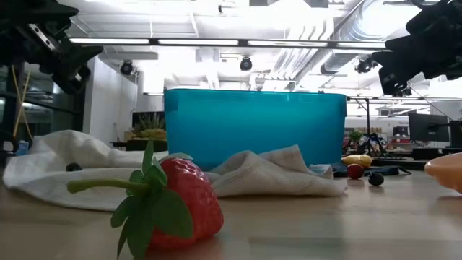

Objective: Pick and placing Produce into tupperware

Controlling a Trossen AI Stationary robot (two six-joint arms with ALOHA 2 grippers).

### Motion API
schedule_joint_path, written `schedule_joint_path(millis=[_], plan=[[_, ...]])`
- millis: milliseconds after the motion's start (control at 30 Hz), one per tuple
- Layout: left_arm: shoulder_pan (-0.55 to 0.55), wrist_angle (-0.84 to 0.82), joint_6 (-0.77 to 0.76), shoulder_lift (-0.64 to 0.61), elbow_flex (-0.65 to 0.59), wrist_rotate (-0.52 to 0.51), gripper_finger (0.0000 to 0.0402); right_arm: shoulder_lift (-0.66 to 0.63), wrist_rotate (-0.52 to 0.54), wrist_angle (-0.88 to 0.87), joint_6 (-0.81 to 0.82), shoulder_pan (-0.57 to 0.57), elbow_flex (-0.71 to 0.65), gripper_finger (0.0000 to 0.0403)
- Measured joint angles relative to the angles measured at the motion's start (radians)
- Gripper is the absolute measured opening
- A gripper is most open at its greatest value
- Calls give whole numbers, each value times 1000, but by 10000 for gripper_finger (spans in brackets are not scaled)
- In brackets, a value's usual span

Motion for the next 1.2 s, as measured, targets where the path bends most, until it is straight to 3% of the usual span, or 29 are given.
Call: schedule_joint_path(millis=[400, 533, 667, 733, 833, 900, 1200], plan=[[0, 3, 0, 0, 0, -4, 260, 0, 0, 0, 0, 0, 0, 110], [0, 15, 0, 0, 0, -108, 260, 0, 0, 0, 0, 0, 0, 110], [0, 16, -15, 0, 0, -123, 260, 0, 0, 0, 0, 0, 0, 110], [0, 16, -63, 0, 0, -123, 260, 0, 9, -1, -24, -1, 0, 110], [0, 16, -150, 0, 0, -124, 260, -1, 188, -13, -114, -19, 0, 110], [0, 16, -210, 0, 0, -125, 260, 0, 240, -13, -135, -24, 0, 110], [0, 18, -490, 0, 0, -134, 260, 0, 256, -13, -124, -28, 2, 110]])
